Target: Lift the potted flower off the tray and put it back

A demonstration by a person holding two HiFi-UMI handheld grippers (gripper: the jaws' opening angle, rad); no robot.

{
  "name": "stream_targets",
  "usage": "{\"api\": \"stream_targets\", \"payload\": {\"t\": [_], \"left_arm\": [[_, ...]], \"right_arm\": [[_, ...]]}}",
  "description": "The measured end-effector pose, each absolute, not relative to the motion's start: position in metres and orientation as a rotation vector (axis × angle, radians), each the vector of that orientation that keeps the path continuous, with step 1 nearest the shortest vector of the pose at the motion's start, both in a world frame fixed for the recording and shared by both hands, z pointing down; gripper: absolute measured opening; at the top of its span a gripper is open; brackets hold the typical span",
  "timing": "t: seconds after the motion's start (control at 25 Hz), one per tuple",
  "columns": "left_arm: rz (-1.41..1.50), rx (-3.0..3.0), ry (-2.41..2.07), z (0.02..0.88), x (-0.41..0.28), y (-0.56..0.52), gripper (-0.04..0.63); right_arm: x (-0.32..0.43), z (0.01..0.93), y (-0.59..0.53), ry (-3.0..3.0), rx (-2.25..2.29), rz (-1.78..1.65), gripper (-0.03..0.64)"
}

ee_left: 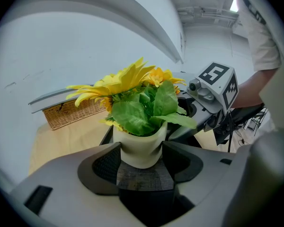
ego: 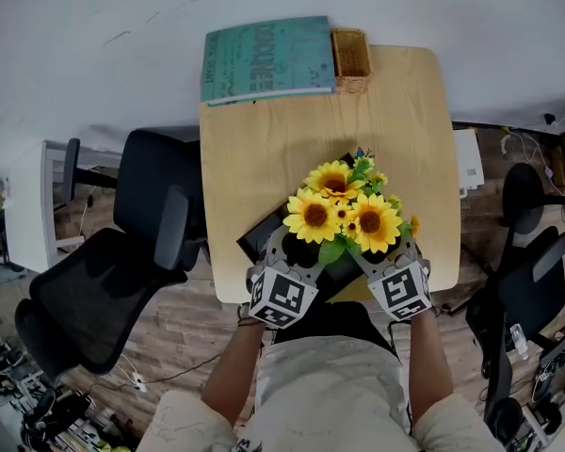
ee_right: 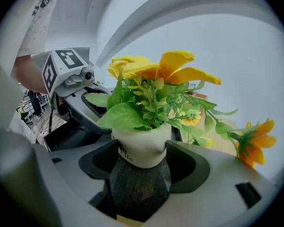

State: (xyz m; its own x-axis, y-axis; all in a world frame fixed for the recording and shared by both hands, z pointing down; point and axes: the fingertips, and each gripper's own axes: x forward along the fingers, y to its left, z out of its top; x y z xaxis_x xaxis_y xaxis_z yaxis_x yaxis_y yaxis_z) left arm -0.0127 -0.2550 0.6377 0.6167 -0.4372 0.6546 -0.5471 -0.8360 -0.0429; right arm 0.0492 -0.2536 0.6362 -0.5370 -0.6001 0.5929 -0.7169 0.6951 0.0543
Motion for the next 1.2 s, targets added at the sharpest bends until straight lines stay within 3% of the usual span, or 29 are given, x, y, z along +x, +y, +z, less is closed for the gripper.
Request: {"api": "stream_targets", "payload": {"t": [1.2], "left_arm": [[1.007, 2.665, -0.927, 0.625, -0.030, -0.230, 0.278]], "right_arm": [[0.055, 0.631, -0.223, -2.296, 1.034, 0.256, 0.334]]}}
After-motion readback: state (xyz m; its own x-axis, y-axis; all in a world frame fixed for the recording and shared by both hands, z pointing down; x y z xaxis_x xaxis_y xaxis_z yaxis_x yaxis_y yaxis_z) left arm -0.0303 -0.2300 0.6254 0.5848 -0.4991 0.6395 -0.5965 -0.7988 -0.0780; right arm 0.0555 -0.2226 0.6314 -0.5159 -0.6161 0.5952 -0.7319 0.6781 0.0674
